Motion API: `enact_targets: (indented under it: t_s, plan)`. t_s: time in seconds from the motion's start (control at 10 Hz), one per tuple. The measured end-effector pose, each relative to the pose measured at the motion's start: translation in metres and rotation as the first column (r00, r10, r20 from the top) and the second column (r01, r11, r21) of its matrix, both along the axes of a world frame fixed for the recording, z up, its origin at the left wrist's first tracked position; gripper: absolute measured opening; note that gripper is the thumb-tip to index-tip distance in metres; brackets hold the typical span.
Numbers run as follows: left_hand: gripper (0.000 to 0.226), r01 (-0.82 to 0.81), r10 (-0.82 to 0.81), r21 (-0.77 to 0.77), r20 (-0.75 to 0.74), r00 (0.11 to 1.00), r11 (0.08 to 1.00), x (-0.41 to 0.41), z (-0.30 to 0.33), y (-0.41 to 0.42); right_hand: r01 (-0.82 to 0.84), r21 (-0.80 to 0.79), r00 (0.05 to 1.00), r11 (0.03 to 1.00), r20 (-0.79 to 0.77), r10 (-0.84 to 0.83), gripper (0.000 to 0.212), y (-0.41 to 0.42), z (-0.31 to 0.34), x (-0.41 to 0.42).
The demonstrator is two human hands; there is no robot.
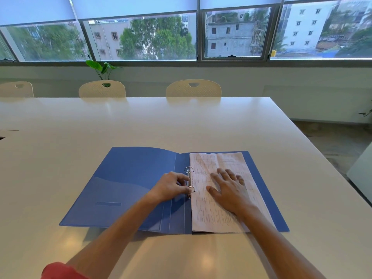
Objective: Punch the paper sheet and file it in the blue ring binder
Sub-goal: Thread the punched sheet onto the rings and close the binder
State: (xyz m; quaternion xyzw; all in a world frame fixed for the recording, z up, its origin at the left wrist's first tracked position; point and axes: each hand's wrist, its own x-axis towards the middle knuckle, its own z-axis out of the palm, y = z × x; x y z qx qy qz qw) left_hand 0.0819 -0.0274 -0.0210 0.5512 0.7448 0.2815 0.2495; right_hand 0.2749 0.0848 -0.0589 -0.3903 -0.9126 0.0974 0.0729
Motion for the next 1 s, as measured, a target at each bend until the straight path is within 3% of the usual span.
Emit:
enact_targets:
  t_s: [0.2, 0.3, 0.4, 0.5, 0.6, 0.7, 0.8, 0.9, 1.0]
  plan:
    - [0.029, -0.223, 0.233, 0.081, -0.144, 0.962, 0.971, -0.058, 0.027, -0.016, -0.003, -0.003, 1.0, 1.0, 0.002, 0.003, 0.065, 0.001, -0.001, 0.001]
    - [0.036, -0.34, 0.369, 0.143, -0.337, 0.866, 0.929, -0.104, 0.034, -0.037, -0.004, -0.002, 1.0, 1.0, 0.001, 0.004, 0.065, 0.002, -0.002, 0.001]
    - [0.053, -0.543, 0.524, 0.071, -0.393, 0.756, 0.837, -0.151, 0.036, -0.065, -0.003, -0.001, 1.0, 1.0, -0.005, 0.003, 0.065, 0.002, -0.002, 0.001]
    - [0.062, -0.648, 0.605, -0.01, -0.345, 0.717, 0.762, -0.177, 0.041, -0.087, -0.002, -0.002, 1.0, 1.0, -0.009, 0.002, 0.065, 0.002, -0.002, 0.001]
    - [0.066, -0.704, 0.691, -0.147, -0.137, 0.71, 0.695, -0.183, 0.046, -0.1, -0.003, -0.005, 1.0, 1.0, -0.011, 0.003, 0.065, 0.002, -0.002, 0.001]
    - [0.047, -0.649, 0.687, -0.245, 0.125, 0.716, 0.72, -0.183, 0.055, -0.111, -0.005, -0.007, 1.0, 1.0, -0.015, 0.005, 0.066, 0.001, -0.003, 0.001]
    - [0.038, -0.632, 0.659, -0.198, 0.328, 0.677, 0.749, -0.182, 0.073, -0.114, -0.001, -0.013, 1.0, 1.0, -0.011, 0.001, 0.069, 0.001, -0.002, 0.0]
    - [0.019, -0.61, 0.572, -0.066, 0.438, 0.693, 0.789, -0.171, 0.102, -0.111, 0.006, -0.024, 1.0, 1.0, -0.014, -0.006, 0.072, 0.002, -0.003, 0.0]
    - [0.035, -0.516, 0.418, 0.052, 0.52, 0.745, 0.855, -0.164, 0.126, -0.108, 0.009, -0.021, 1.0, 1.0, -0.013, -0.01, 0.074, 0.002, -0.004, 0.0]
